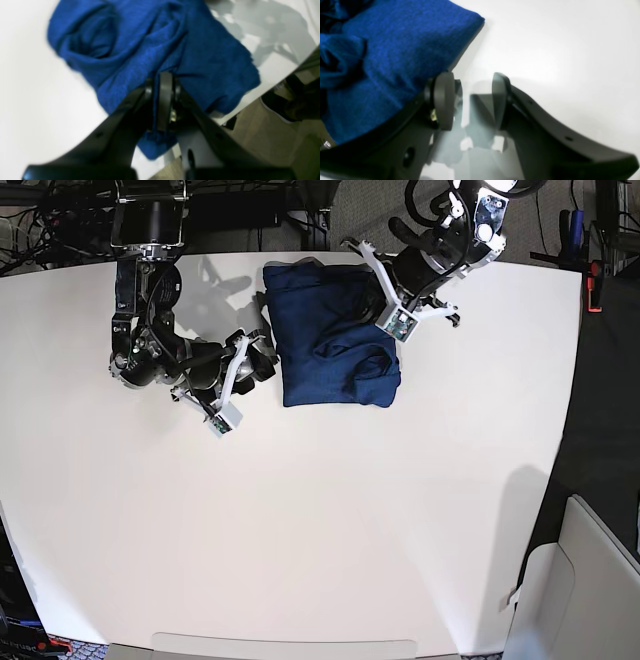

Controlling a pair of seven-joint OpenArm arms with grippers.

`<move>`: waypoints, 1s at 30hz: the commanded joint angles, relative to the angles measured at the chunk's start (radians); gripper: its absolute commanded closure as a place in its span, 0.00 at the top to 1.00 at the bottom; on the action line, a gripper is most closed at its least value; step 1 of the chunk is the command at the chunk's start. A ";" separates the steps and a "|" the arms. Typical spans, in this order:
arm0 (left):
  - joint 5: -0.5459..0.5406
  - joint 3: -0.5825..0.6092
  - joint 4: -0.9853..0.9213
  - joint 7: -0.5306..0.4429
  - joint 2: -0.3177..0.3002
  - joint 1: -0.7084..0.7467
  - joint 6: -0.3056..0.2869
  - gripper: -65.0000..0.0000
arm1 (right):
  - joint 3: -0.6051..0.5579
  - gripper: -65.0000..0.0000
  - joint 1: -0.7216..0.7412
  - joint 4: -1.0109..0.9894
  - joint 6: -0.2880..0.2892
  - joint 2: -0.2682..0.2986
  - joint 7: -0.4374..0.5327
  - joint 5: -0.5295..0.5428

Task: Fold the T-shirt properly
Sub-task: 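Grasp the bundle with both grippers and lift it, shifting it sideways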

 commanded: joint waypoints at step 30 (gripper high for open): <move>-0.009 -0.272 0.018 0.077 0.120 0.206 0.001 0.00 | -0.135 0.39 0.148 0.020 0.006 -0.062 0.015 0.020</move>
